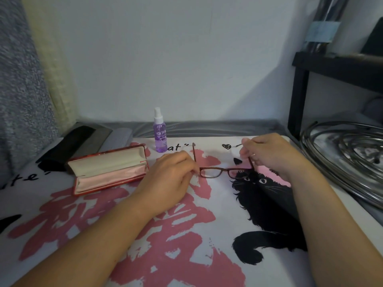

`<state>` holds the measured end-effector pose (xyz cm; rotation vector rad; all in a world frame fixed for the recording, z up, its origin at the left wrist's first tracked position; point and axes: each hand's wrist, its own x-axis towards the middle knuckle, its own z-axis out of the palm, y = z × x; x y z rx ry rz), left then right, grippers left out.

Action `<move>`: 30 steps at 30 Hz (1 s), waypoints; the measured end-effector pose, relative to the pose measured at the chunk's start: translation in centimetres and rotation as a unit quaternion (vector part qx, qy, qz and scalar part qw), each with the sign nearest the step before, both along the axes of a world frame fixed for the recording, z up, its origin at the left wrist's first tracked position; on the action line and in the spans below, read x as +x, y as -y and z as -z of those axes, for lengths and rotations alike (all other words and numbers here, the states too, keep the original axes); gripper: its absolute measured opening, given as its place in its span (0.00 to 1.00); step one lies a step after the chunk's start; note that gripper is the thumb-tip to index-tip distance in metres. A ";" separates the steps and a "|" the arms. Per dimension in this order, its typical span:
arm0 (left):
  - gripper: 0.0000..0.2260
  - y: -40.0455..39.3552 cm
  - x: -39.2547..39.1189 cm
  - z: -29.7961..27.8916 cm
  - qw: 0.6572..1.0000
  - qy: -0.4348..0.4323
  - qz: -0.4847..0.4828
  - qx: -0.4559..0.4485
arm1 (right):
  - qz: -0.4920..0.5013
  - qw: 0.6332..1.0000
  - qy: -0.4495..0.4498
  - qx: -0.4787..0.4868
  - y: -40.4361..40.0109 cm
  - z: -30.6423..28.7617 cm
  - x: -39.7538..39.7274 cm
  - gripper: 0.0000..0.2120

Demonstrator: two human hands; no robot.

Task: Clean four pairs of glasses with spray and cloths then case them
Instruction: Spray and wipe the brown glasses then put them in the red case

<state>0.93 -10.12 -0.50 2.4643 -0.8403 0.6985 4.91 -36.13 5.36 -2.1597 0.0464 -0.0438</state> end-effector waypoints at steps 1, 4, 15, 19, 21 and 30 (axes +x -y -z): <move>0.08 0.0 -0.2 -0.1 1.000 -0.005 -0.003 -0.004 | -0.001 1.000 0.004 0.001 0.0 -0.2 -0.2 0.16; 0.09 0.0 -1.3 -0.7 0.999 0.006 -0.027 -0.031 | 0.021 0.998 0.060 -0.015 -0.5 -0.6 -0.5 0.13; 0.09 -13.4 -7.4 -1.2 0.936 0.031 -0.327 -0.128 | -0.234 0.844 0.423 -0.234 -10.4 2.8 -3.0 0.09; 0.10 -14.0 -6.9 -0.6 0.922 -0.034 -0.337 -0.189 | -0.333 0.838 0.352 -0.250 -16.8 2.7 -3.9 0.06; 0.10 -14.3 -6.9 -0.4 0.927 -0.043 -0.325 -0.185 | -0.336 0.833 0.337 -0.283 -19.3 3.2 -3.5 0.07; 0.10 -14.9 -6.4 -0.1 0.927 -0.088 -0.318 -0.176 | -0.339 0.828 0.351 -0.274 -23.6 4.8 -1.5 0.07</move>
